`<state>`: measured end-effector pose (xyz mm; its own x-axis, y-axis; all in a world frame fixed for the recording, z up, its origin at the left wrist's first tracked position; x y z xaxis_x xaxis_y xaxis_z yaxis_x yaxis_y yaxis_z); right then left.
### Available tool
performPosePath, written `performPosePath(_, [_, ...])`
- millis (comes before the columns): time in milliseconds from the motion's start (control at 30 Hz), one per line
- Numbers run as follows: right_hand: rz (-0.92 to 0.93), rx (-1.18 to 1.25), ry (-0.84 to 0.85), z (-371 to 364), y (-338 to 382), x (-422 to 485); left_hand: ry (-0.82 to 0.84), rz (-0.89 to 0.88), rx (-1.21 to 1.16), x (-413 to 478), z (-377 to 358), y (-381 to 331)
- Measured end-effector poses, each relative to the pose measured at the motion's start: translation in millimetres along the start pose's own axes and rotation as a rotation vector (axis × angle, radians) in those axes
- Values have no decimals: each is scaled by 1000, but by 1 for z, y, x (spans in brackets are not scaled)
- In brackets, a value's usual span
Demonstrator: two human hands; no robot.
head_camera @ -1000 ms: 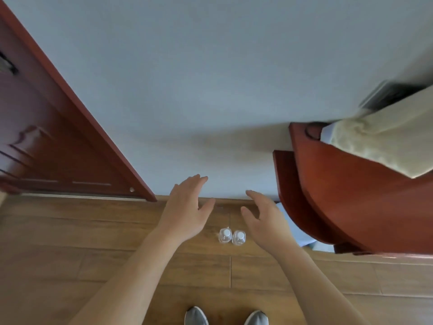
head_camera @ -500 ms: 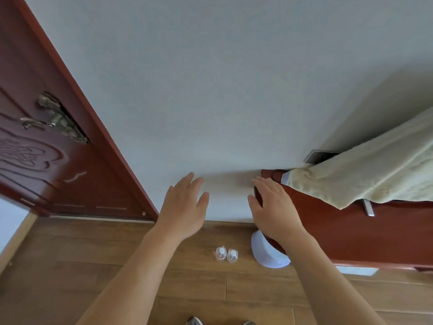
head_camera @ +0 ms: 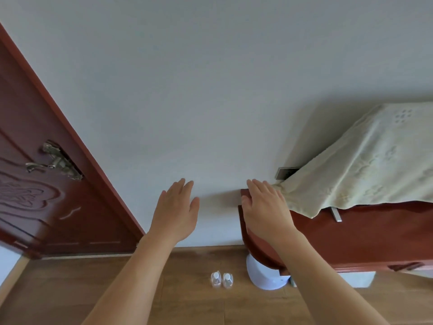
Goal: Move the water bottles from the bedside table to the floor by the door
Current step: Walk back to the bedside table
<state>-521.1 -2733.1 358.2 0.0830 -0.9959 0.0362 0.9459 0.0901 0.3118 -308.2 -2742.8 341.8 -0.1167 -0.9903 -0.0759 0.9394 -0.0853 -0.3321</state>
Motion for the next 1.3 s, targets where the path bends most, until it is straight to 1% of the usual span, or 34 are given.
performPosePath(200, [-56, 11, -16, 28, -33, -14, -4, -74, -23, 11, -3, -45])
performPosePath(400, [-164, 45, -92, 49, -83, -32, -7, -183, -41, 28, -9, -99])
performPosePath(533, [-303, 65, -146, 60, -114, -51, 37, -305, -69, 38, -19, -139])
performPosePath(667, [-467, 17, -140, 67, -134, -76, 61, -465, -102, 51, -32, -176])
performPosePath(767, [-673, 25, -177, 74, -148, -110, 191, -608, -157, 56, -49, -206])
performPosePath(833, [-797, 26, -219, 79, -152, -138, 281, -708, -153, 52, -59, -225])
performPosePath(900, [-906, 25, -265, 81, -154, -167, 339, -813, -143, 43, -65, -246])
performPosePath(1033, [-1078, 37, -368, 80, -150, -237, 392, -1018, -142, 5, -73, -294])
performPosePath(1167, [-1213, -22, -443, 87, -133, -314, 475, -1201, -109, -57, -85, -336])
performPosePath(1300, [-1379, -70, -505, 92, -117, -403, 519, -1375, -80, -134, -99, -379])
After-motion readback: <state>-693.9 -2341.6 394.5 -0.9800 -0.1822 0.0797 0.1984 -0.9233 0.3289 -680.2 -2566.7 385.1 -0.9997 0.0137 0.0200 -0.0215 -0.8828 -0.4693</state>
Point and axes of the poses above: each hand's wrist, its own x-axis towards the middle knuckle, its own z-axis out of the back of the hand, y = z × x, the point moved 4 cm from there along x, towards the middle knuckle, and after that the axes turned 3 degrees about y, right-handed, at the moved point
